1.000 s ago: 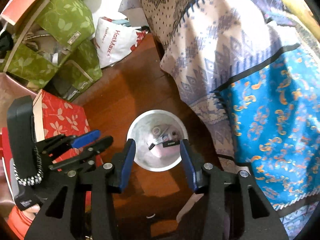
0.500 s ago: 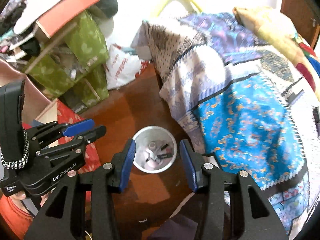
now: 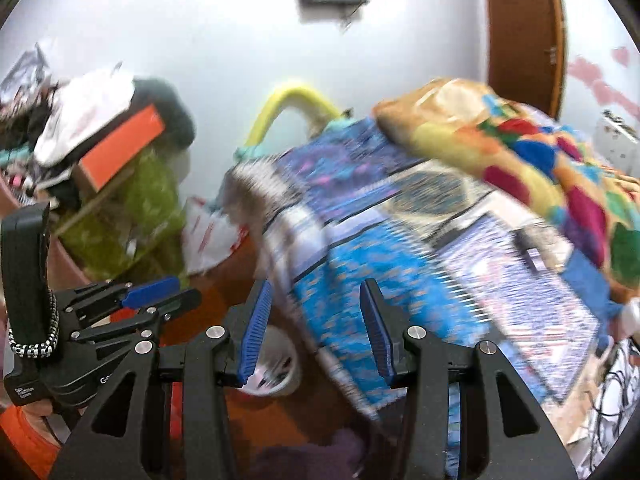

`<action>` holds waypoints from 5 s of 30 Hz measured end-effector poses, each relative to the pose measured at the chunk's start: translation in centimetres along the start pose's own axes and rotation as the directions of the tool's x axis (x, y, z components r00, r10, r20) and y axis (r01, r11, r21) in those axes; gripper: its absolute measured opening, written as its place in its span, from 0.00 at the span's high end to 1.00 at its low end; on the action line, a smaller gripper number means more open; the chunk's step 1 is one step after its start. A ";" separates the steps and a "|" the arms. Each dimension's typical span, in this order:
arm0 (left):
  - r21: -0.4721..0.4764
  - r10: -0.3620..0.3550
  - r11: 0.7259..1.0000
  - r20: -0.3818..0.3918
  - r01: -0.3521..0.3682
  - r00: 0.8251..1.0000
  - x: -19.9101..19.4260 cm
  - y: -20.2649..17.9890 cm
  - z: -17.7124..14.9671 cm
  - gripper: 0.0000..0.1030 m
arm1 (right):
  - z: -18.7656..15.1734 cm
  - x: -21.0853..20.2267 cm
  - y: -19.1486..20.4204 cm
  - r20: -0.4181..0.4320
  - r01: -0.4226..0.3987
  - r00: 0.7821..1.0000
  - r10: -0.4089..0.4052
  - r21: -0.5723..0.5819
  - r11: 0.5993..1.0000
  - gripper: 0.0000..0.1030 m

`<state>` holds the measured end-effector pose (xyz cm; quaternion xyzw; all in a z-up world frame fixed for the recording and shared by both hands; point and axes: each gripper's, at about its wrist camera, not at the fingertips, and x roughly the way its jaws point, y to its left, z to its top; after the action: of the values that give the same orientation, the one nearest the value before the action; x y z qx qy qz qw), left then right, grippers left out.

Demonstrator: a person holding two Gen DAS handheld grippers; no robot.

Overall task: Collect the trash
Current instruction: 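Move both tools back over the bed toward the remaining items, then grasp the purple-and-black bottle with the left tool while the right tool grasps the clear plastic bag, then carry the bottle and plastic bag with both tools over the bin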

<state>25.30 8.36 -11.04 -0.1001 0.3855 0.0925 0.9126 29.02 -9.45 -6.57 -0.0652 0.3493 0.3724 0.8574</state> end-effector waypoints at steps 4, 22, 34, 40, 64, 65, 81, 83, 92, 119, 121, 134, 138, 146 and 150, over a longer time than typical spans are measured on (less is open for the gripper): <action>0.062 -0.035 0.998 0.026 0.033 0.999 0.2 -4.1 1.5 0.75 | 0.2 -2.8 -4.4 0.067 0.054 0.996 -0.057 0.049 0.997 0.59; 0.179 -0.146 0.974 0.013 0.142 0.989 8.4 -17.8 7.7 0.55 | 0.4 -6.0 -19.8 0.111 0.333 0.930 -0.350 0.150 0.931 0.37; 0.220 -0.164 0.958 -0.100 0.183 0.981 18.8 -24.1 9.4 0.40 | -0.5 -1.8 -27.0 0.047 0.412 0.905 -0.424 0.154 0.898 0.34; 0.200 -0.196 0.955 -0.137 0.221 0.971 23.9 -26.9 10.6 0.40 | -1.2 1.3 -30.7 -0.015 0.354 0.933 -0.359 0.204 0.913 0.34; 0.109 -0.179 0.974 -0.164 0.198 0.970 34.7 -28.8 11.7 0.55 | -1.1 12.5 -35.7 -0.176 0.217 0.969 -0.171 0.289 0.932 0.56; 0.113 -0.179 0.973 -0.163 0.199 0.970 34.6 -28.7 11.7 0.56 | -1.1 12.6 -35.6 -0.177 0.204 0.972 -0.157 0.286 0.936 0.57; 0.193 -0.179 0.957 -0.199 0.218 0.963 29.7 -25.5 8.7 0.70 | -2.5 10.8 -32.8 -0.183 0.190 0.972 -0.148 0.235 0.953 0.89; 0.188 -0.182 0.957 -0.204 0.220 0.962 28.9 -25.1 8.5 0.72 | -2.7 10.1 -32.7 -0.187 0.207 0.968 -0.165 0.237 0.949 0.89; 0.223 -0.186 0.950 -0.158 0.218 0.970 24.2 -25.0 8.1 0.73 | -2.3 5.7 -30.6 -0.146 0.234 0.968 -0.204 0.240 0.942 0.89; 0.131 -0.143 0.981 0.006 0.141 0.990 7.3 -12.3 7.0 0.75 | 1.7 -0.3 -14.2 -0.024 0.156 0.988 -0.154 0.104 0.982 0.89; 0.120 -0.124 0.985 0.013 0.121 0.992 6.4 -10.5 6.6 0.75 | 1.8 0.0 -12.6 -0.025 0.139 0.990 -0.138 0.087 0.986 0.89; 0.017 -0.011 1.000 -0.004 0.011 1.000 2.9 0.7 2.7 0.75 | 1.9 4.0 -1.8 -0.066 0.013 0.998 -0.015 -0.020 1.000 0.89; -0.021 0.015 1.000 -0.026 -0.015 1.000 2.8 3.9 0.9 0.75 | 1.4 5.6 1.2 -0.092 -0.025 0.996 0.021 -0.046 0.999 0.89; -0.109 0.040 0.993 -0.105 -0.052 0.994 4.8 9.4 -3.1 0.75 | -0.7 10.7 6.7 -0.208 -0.085 0.976 0.063 -0.099 0.991 0.89; -0.159 0.040 0.985 -0.160 -0.066 0.986 6.9 11.9 -5.3 0.75 | -2.1 13.4 8.7 -0.277 -0.106 0.958 0.067 -0.128 0.986 0.89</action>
<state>23.43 19.08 -20.94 -0.1715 0.4496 0.1400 0.8654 28.27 3.92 -15.54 -0.1608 0.4389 0.4208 0.7774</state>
